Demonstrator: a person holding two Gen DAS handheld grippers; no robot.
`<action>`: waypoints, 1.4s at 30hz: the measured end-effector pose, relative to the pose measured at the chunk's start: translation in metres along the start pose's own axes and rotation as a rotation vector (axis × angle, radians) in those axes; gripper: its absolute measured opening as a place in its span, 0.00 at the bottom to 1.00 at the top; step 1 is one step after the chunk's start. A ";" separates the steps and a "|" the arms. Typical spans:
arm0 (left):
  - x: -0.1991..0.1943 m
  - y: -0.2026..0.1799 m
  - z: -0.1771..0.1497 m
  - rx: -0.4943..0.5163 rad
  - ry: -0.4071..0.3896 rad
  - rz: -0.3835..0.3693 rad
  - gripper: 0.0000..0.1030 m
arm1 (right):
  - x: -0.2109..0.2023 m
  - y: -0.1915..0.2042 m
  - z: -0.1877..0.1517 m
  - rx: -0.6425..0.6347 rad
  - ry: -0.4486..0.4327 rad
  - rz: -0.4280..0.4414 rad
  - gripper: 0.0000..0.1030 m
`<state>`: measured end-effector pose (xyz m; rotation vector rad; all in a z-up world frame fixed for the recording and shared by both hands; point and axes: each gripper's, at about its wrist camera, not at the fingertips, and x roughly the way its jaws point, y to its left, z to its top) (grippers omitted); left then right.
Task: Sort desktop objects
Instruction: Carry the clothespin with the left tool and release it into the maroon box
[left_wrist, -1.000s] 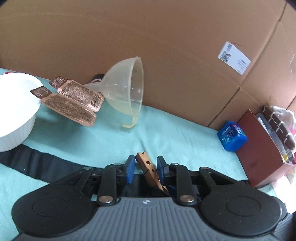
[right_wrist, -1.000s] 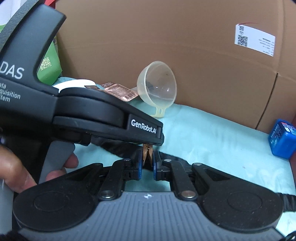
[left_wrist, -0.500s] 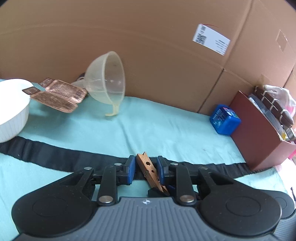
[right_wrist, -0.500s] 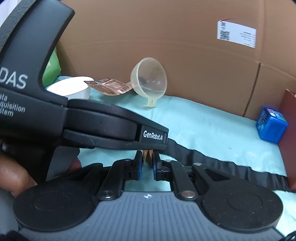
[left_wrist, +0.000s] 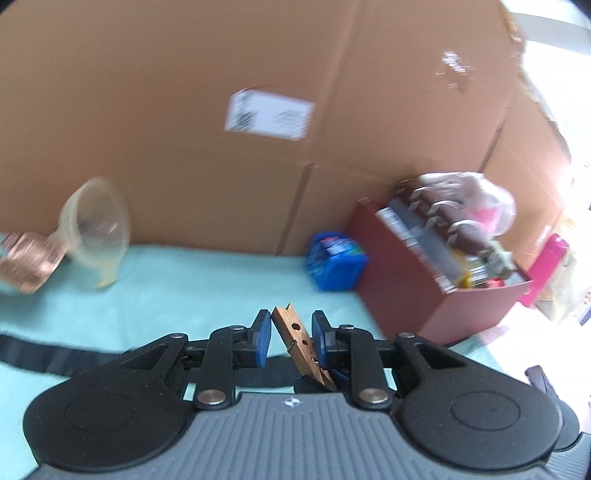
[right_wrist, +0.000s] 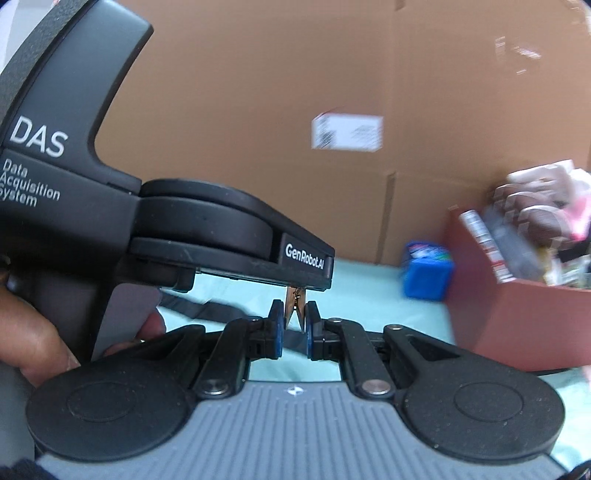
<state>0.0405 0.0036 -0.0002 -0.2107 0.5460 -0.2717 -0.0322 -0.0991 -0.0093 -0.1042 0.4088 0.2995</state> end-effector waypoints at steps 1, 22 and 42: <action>-0.001 -0.009 0.003 0.014 -0.010 -0.012 0.24 | -0.009 0.001 -0.002 0.008 -0.018 -0.019 0.10; 0.018 -0.160 0.032 0.208 -0.076 -0.241 0.23 | -0.084 -0.106 -0.002 0.158 -0.219 -0.280 0.10; 0.140 -0.220 0.062 0.261 -0.007 -0.372 0.23 | -0.031 -0.208 -0.006 0.236 -0.240 -0.391 0.10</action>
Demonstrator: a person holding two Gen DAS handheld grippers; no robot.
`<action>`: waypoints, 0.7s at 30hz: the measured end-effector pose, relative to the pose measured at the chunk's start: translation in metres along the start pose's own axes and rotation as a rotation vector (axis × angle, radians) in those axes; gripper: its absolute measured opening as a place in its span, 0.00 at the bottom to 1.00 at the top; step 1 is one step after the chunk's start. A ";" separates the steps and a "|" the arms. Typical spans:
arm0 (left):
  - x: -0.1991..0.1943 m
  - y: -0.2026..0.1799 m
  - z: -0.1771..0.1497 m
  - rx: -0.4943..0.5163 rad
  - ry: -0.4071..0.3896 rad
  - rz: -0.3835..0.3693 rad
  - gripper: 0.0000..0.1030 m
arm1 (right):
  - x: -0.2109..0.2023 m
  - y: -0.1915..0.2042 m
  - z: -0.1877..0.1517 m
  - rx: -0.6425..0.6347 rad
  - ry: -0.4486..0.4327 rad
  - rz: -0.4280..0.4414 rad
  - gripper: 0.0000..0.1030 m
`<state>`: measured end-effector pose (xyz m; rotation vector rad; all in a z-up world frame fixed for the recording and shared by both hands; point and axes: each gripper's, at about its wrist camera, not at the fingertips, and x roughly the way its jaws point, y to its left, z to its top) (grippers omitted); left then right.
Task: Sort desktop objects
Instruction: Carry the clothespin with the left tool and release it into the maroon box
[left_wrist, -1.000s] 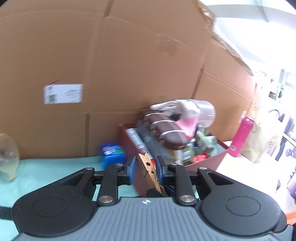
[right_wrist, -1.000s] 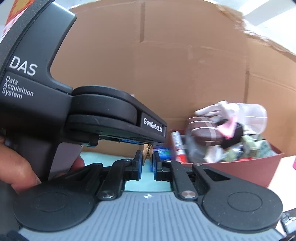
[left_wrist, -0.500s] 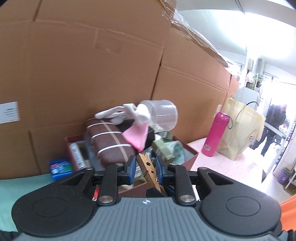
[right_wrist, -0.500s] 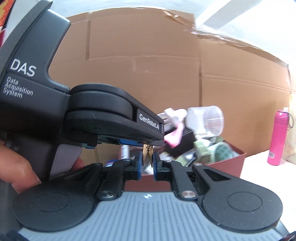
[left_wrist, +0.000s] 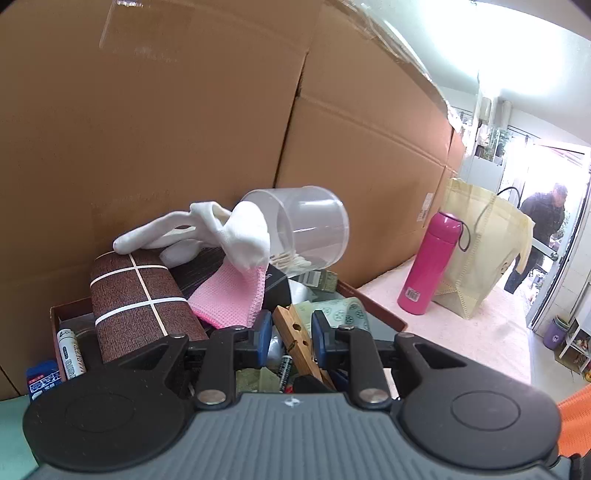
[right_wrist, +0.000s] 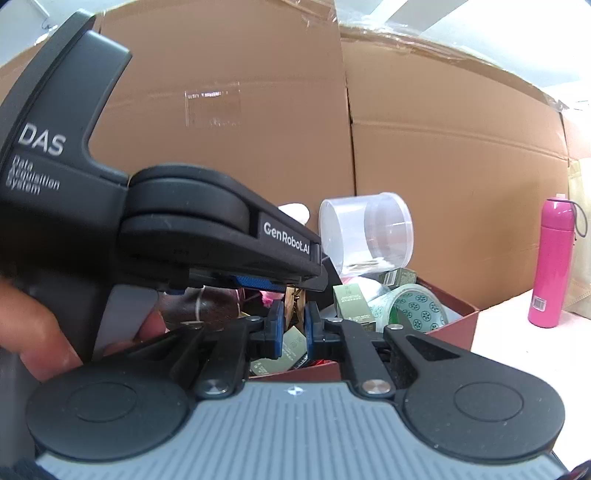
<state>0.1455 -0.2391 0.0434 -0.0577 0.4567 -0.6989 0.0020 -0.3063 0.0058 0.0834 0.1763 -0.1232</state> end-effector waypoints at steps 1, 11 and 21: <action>0.002 0.001 0.001 0.003 -0.001 -0.001 0.23 | 0.004 -0.001 -0.001 -0.003 0.003 -0.003 0.10; 0.000 0.000 0.002 0.025 -0.030 -0.051 0.56 | 0.007 0.001 -0.011 -0.004 0.029 -0.015 0.10; -0.025 0.001 -0.002 -0.020 -0.068 -0.083 0.93 | -0.010 0.001 -0.016 -0.004 -0.016 -0.077 0.70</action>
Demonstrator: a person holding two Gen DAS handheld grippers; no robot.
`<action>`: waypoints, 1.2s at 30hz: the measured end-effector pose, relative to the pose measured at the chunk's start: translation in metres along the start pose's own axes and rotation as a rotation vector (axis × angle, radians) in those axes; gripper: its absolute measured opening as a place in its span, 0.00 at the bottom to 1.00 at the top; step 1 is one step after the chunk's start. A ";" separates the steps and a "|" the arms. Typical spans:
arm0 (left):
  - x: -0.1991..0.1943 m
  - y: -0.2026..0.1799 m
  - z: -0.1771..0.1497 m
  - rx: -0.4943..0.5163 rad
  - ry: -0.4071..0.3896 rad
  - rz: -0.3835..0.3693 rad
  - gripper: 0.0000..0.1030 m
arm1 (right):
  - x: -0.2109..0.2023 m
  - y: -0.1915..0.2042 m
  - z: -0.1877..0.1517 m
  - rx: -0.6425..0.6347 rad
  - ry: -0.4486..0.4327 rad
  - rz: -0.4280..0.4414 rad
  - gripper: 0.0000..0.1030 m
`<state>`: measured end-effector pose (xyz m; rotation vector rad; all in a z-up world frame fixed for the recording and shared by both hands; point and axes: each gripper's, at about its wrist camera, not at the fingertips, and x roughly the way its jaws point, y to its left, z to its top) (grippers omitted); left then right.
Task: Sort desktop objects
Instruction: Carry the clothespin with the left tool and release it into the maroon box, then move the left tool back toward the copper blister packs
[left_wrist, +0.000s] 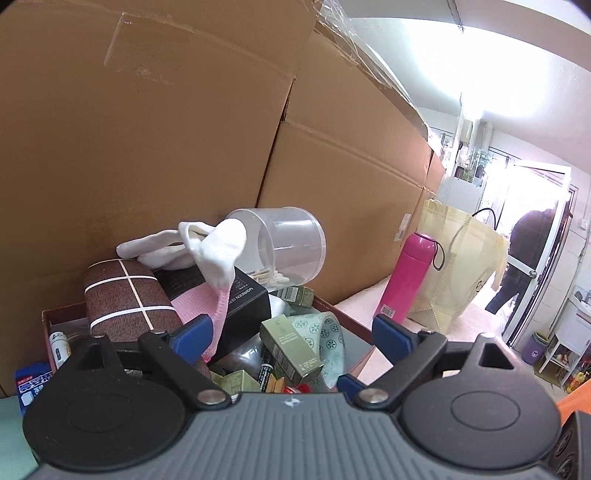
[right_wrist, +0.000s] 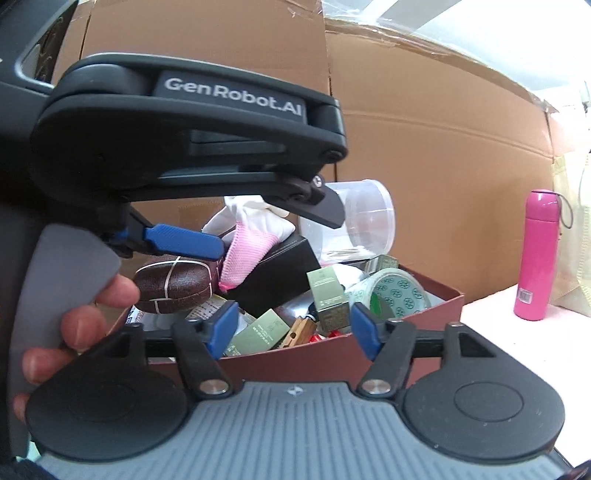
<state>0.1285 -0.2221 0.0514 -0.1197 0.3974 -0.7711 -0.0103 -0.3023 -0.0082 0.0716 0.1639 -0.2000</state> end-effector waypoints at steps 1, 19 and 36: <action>-0.002 -0.001 -0.001 0.002 0.000 -0.001 0.94 | -0.002 0.000 0.000 0.000 -0.003 -0.012 0.77; -0.052 -0.013 -0.016 0.038 0.054 0.123 0.94 | -0.039 0.026 0.005 -0.026 0.043 0.001 0.95; -0.176 0.041 -0.063 -0.101 -0.009 0.273 0.95 | -0.065 0.142 -0.016 -0.177 0.131 0.246 0.95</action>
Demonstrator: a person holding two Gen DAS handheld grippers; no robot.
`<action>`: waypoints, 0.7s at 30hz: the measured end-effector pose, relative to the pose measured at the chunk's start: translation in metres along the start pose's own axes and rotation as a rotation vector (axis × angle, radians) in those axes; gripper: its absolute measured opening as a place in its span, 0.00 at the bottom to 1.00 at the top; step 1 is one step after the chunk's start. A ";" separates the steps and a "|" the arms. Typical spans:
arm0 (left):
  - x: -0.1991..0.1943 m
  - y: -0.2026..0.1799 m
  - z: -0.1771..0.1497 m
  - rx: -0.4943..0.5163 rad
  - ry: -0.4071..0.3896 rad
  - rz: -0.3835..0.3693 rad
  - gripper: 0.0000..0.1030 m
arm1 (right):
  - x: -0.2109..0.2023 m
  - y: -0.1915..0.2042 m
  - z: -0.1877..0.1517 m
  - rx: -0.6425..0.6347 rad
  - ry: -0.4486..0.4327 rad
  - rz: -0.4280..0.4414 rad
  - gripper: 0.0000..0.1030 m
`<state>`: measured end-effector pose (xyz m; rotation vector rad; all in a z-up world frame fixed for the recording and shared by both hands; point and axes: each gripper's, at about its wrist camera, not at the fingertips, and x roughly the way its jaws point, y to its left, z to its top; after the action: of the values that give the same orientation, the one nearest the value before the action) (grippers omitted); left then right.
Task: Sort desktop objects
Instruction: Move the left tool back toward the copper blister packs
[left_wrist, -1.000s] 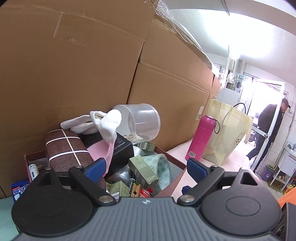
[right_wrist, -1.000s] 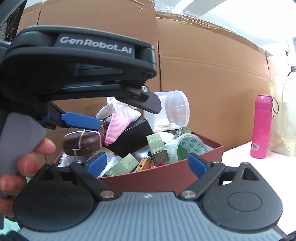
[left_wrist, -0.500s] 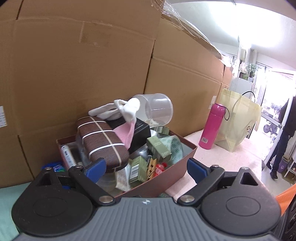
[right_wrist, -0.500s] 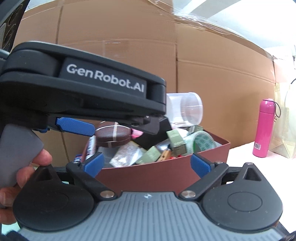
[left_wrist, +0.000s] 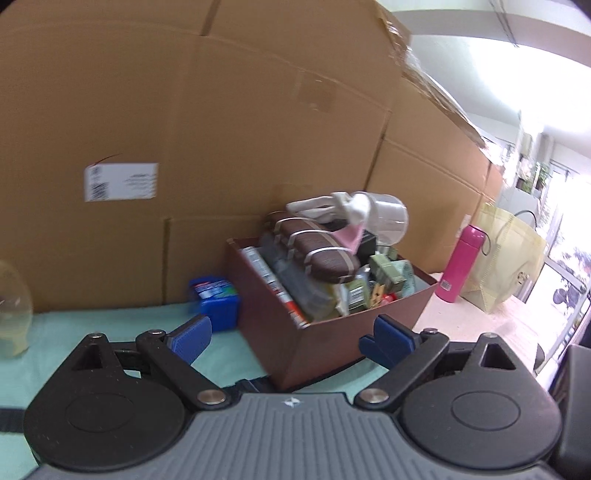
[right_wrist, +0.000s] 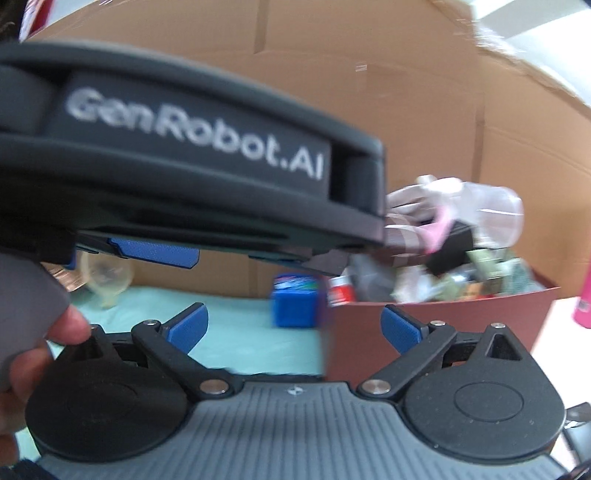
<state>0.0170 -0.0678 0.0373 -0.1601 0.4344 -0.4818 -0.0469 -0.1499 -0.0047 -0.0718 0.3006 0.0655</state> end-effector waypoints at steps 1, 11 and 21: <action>-0.006 0.007 -0.004 -0.016 -0.004 0.014 0.95 | 0.003 0.008 -0.001 -0.009 0.010 0.018 0.95; -0.060 0.094 -0.038 -0.227 -0.035 0.159 0.95 | 0.026 0.103 -0.016 -0.139 0.078 0.224 0.95; -0.089 0.195 -0.048 -0.371 -0.112 0.429 0.95 | 0.059 0.175 -0.021 -0.305 0.082 0.307 0.94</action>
<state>0.0055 0.1428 -0.0221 -0.4385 0.4309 0.0336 -0.0098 0.0257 -0.0527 -0.3314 0.3806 0.4138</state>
